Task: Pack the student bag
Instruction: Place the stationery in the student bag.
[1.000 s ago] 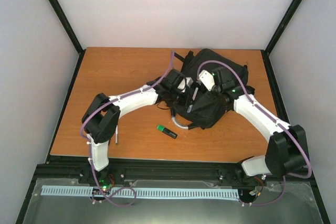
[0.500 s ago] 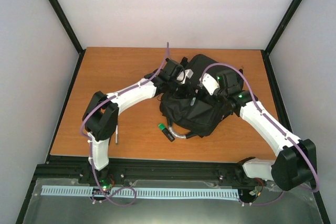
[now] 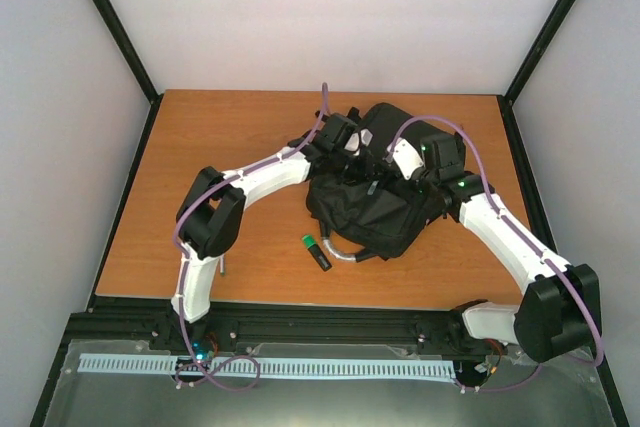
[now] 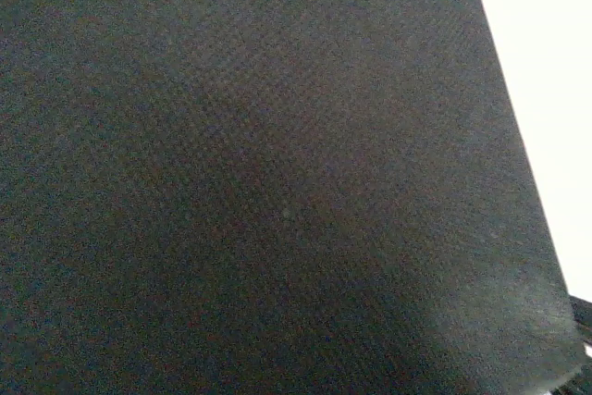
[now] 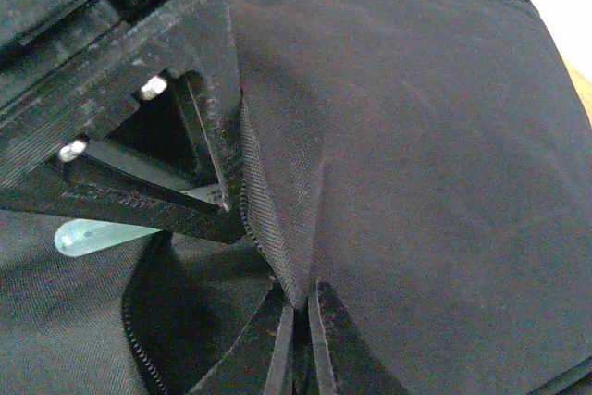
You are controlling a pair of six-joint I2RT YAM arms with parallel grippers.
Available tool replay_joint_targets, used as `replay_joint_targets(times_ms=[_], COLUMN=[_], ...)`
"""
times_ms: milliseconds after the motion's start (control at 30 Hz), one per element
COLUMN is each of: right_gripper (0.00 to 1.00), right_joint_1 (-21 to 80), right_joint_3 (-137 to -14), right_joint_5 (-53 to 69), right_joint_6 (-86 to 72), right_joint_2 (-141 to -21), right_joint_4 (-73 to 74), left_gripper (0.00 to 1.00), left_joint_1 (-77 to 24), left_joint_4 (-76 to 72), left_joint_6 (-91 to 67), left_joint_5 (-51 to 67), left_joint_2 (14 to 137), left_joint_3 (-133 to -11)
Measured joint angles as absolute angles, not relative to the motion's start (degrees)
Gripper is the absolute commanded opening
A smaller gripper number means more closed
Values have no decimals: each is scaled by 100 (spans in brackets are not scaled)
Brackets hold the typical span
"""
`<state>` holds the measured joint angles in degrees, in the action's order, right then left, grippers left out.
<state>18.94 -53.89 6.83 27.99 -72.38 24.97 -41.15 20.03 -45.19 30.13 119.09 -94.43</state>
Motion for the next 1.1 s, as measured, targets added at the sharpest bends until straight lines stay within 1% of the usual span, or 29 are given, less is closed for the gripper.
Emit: replay_joint_targets(times_ms=[100, 167, 367, 500, 733, 800, 900, 1000, 1100], right_gripper=[3, 3, 3, 3, 3, 3, 3, 3, 3], right_joint_1=[1863, 1857, 1850, 1848, 1839, 1839, 1839, 1839, 1839], right_joint_3=[-5328, -5306, -5240, -5225, -5221, -5221, -5218, -5201, -5175], right_joint_5=[755, 790, 843, 849, 864, 864, 867, 873, 878], right_joint_6=[2788, 2781, 2777, 2777, 2777, 2775, 2775, 2775, 2775], right_joint_2=[-7238, -7238, -7236, -7236, -7236, -7236, -7236, -7236, -7236], right_joint_4=[2416, 2403, 2368, 2346, 2333, 2335, 2333, 2329, 2320], left_gripper=[44, 46, 45, 44, 42, 39, 30, 22, 11], left_joint_1=[-4115, -4115, -4115, -4115, -4154, -4176, -4215, -4233, -4233], left_joint_4=[2018, 2034, 2062, 2062, 1964, 1922, 1894, 1852, 1789], left_joint_6=[-4495, -4473, -4320, -4178, -4134, -4110, -4075, -4056, -4064], left_joint_5=[2967, 2904, 2569, 2440, 2515, 2576, 2657, 2722, 2742], left_joint_2=[11826, 11666, 10619, 10110, 10280, 10440, 10689, 10919, 11096], left_joint_3=[-9369, -9201, -8324, -7953, -7564, -7568, -7625, -7762, -7977])
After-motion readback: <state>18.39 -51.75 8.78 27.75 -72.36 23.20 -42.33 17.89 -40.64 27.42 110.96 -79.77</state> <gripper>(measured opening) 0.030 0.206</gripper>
